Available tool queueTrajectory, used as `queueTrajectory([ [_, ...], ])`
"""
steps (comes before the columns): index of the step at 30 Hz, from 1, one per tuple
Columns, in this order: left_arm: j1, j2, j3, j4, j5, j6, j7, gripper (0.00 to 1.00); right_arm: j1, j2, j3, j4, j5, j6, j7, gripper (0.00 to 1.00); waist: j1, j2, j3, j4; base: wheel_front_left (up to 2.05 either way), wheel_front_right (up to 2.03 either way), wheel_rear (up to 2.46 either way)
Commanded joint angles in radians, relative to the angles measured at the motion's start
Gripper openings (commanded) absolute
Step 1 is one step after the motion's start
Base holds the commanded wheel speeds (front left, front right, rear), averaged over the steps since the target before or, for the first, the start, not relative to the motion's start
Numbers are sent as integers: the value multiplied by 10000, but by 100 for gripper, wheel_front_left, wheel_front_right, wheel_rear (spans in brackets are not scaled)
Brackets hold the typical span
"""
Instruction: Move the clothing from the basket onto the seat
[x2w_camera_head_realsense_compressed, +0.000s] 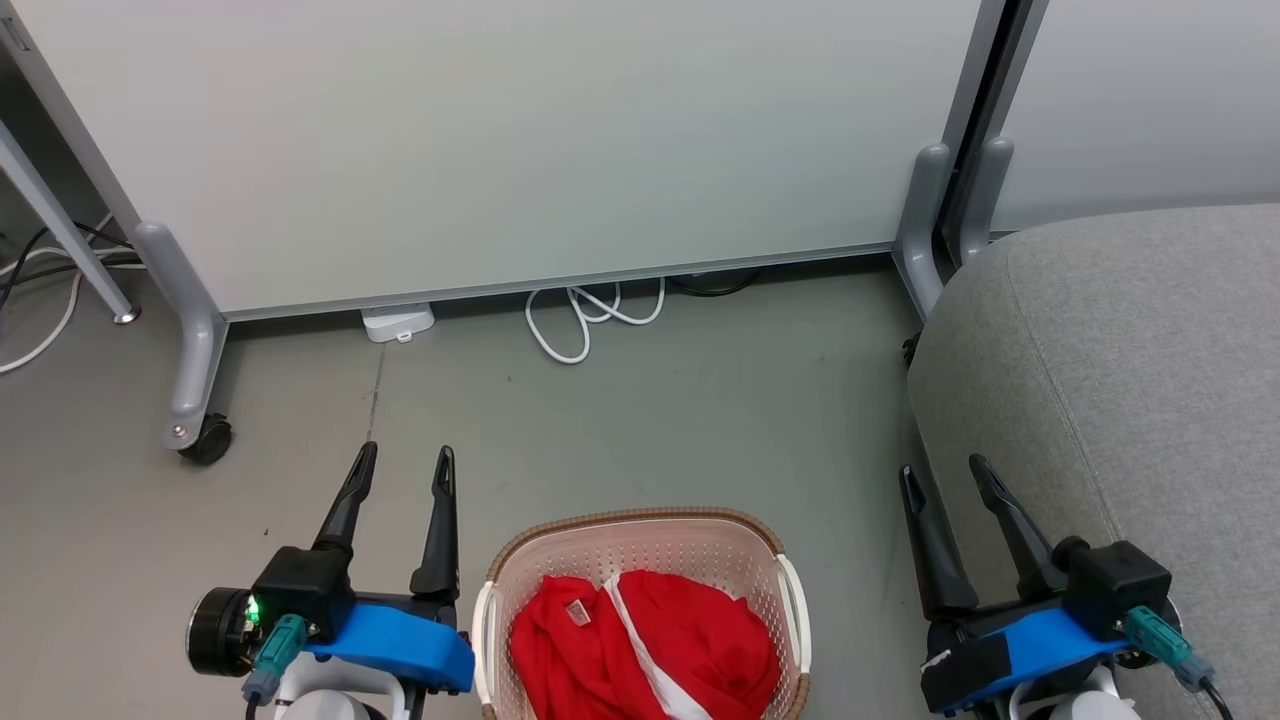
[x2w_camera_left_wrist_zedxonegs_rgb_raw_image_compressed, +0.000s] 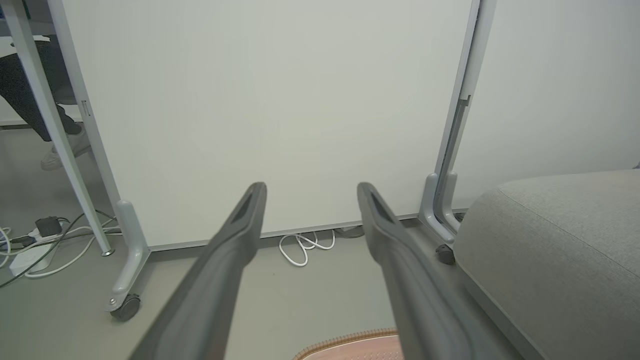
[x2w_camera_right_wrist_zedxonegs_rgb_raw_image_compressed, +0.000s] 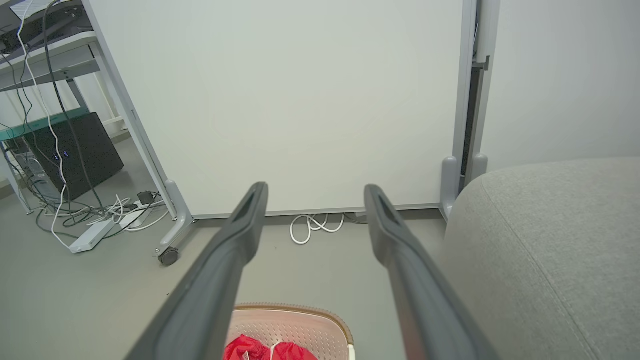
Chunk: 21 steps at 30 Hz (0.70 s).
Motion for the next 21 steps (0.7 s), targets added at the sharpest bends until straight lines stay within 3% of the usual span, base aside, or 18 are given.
queueTrajectory([
  [1, -139, 5, 38, 12, 159, -24, -64, 100, -128, -57, 24, -22, -182, 17, -81, 100, 0, -1, -2, 1, 0, 0, 0],
  [10, -187, -74, 86, 192, 606, -164, -237, 100, -113, -60, 49, 65, -688, 10, -235, 100, 0, -1, 21, 36, 0, 0, 0],
  [21, -208, -136, 239, 374, 383, -281, -225, 100, -140, -57, -59, 236, -346, 10, -233, 100, 0, -1, 45, 46, 0, 0, 0],
])
